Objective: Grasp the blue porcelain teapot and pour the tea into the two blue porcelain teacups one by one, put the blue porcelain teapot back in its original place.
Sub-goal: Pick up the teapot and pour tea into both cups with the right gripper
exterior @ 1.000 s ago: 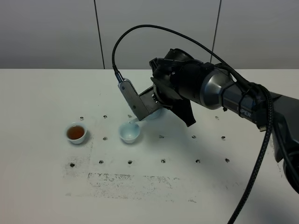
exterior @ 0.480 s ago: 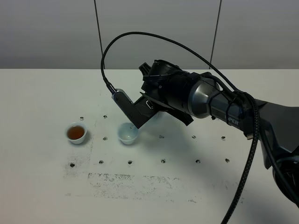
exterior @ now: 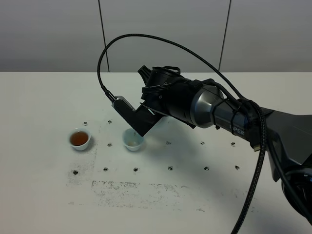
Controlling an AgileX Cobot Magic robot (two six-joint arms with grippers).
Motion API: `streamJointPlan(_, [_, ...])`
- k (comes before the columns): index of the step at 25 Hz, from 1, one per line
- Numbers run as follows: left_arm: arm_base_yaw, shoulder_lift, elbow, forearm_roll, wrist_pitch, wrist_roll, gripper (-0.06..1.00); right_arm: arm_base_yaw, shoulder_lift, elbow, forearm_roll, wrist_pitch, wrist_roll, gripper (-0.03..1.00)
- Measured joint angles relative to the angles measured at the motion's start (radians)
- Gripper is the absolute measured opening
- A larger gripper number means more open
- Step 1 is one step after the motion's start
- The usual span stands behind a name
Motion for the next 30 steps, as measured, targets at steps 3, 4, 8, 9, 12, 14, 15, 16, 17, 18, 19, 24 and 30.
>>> streamJointPlan(3, [0.000,0.000,0.000,0.000,0.000,0.000,0.29,0.003,0.001,0.000,-0.011,-0.008,0.000,0.06])
streamJointPlan(4, [0.000,0.000,0.000,0.000,0.000,0.000,0.29,0.005,0.002,0.000,-0.015,-0.010,0.000,0.06])
streamJointPlan(8, [0.000,0.000,0.000,0.000,0.000,0.000,0.29,0.005,0.014,0.000,-0.033,-0.021,0.000,0.06])
streamJointPlan(9, [0.000,0.000,0.000,0.000,0.000,0.000,0.29,0.005,0.016,0.000,-0.036,-0.023,0.000,0.06])
streamJointPlan(12, [0.000,0.000,0.000,0.000,0.000,0.000,0.29,0.006,0.019,0.000,-0.039,-0.026,0.000,0.06])
streamJointPlan(14, [0.000,0.000,0.000,0.000,0.000,0.000,0.29,0.009,0.019,0.000,-0.054,-0.026,0.000,0.06])
streamJointPlan(15, [0.000,0.000,0.000,0.000,0.000,0.000,0.29,0.010,0.019,0.000,-0.060,-0.026,0.000,0.06])
streamJointPlan(16, [0.000,0.000,0.000,0.000,0.000,0.000,0.29,0.011,0.019,0.000,-0.061,-0.026,0.000,0.06])
streamJointPlan(17, [0.000,0.000,0.000,0.000,0.000,0.000,0.29,0.011,0.019,0.000,-0.063,-0.026,0.000,0.06])
streamJointPlan(18, [0.000,0.000,0.000,0.000,0.000,0.000,0.29,0.011,0.019,0.000,-0.065,-0.026,0.000,0.06])
streamJointPlan(19, [0.000,0.000,0.000,0.000,0.000,0.000,0.29,0.011,0.019,0.000,-0.072,-0.026,0.000,0.06])
streamJointPlan(24, [0.000,0.000,0.000,0.000,0.000,0.000,0.29,0.011,0.019,0.000,-0.100,-0.026,0.000,0.06])
streamJointPlan(30, [0.000,0.000,0.000,0.000,0.000,0.000,0.29,0.015,0.019,0.000,-0.139,-0.024,0.000,0.06])
